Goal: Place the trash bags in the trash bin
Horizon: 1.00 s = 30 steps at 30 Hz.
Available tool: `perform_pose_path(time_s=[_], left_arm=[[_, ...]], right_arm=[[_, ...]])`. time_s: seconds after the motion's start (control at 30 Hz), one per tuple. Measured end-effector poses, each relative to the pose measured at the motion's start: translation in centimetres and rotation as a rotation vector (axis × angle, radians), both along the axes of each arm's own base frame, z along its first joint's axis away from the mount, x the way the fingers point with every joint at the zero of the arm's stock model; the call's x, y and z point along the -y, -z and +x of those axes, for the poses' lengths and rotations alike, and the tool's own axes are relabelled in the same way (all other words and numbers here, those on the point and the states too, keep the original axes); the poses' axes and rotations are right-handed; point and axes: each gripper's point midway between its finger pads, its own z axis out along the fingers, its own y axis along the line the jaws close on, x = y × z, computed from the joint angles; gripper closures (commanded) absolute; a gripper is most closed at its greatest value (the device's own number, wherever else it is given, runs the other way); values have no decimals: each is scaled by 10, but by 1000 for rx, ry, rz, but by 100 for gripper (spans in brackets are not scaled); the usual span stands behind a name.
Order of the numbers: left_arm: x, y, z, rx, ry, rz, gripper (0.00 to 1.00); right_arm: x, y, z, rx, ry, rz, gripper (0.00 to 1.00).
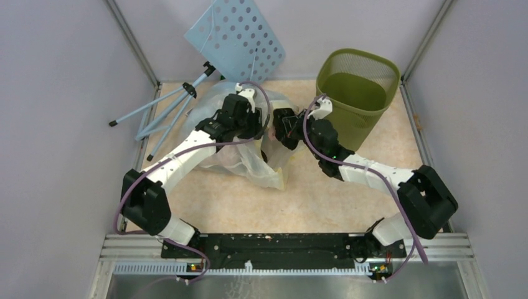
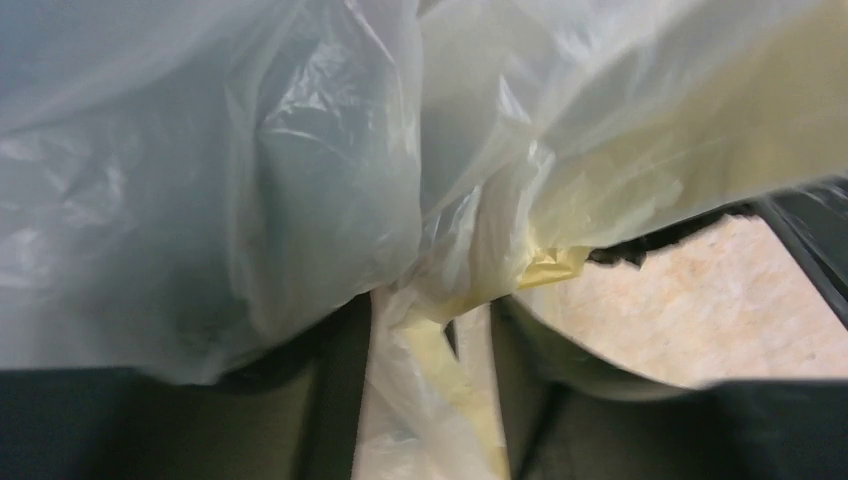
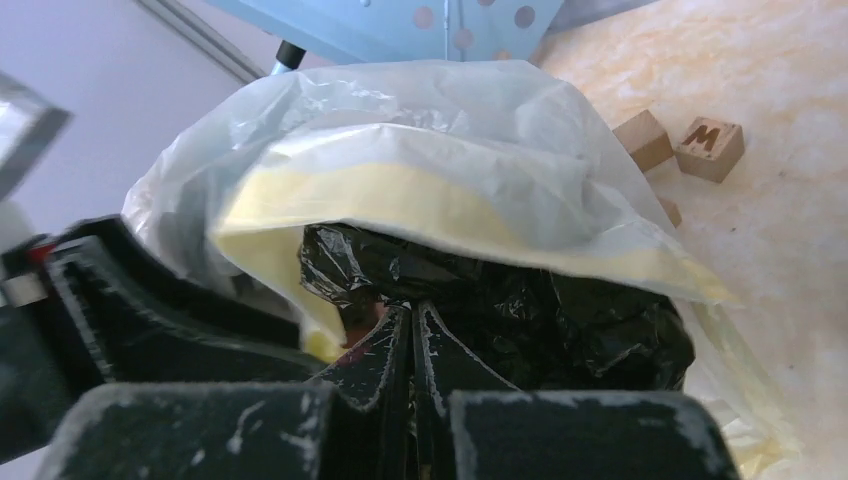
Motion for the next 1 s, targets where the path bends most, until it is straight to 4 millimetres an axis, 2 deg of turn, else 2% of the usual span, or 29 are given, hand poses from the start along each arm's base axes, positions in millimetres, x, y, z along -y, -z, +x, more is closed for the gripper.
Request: perform_pose_path(time_s=[0.07,0.17,0.4,0.5,0.67,0.77,0.87,1.0], left_arm=[[4,5,1,-9,-5,-23,31],[9,12,0,-22,-7,-56,30],[16,15,-5,-34,-7,-122,30],[16,9,-7,-26,-6,-137,29],[15,-11,-12,14,3,-164,30],[12,-18,-17,18,6,-168,26],[9,-19,-28,-4,22,-160,23],[1,-32,-48,-15,58,-151,22]], right_arm=[[3,-12,-5,17,-13,-23,100],[2,-14,-8,12,-40,-76,100],[13,12,-20,-69,-48,-170,100],[23,12,-30,-78,-50,-186,100],[41,-8,-48,-62,-47,-204,100],[61,-21,-59,-60,-13,-221,100],[78,-30,-72,-57,12,-241,100],[94,-35,-87,-59,13,-278,100]])
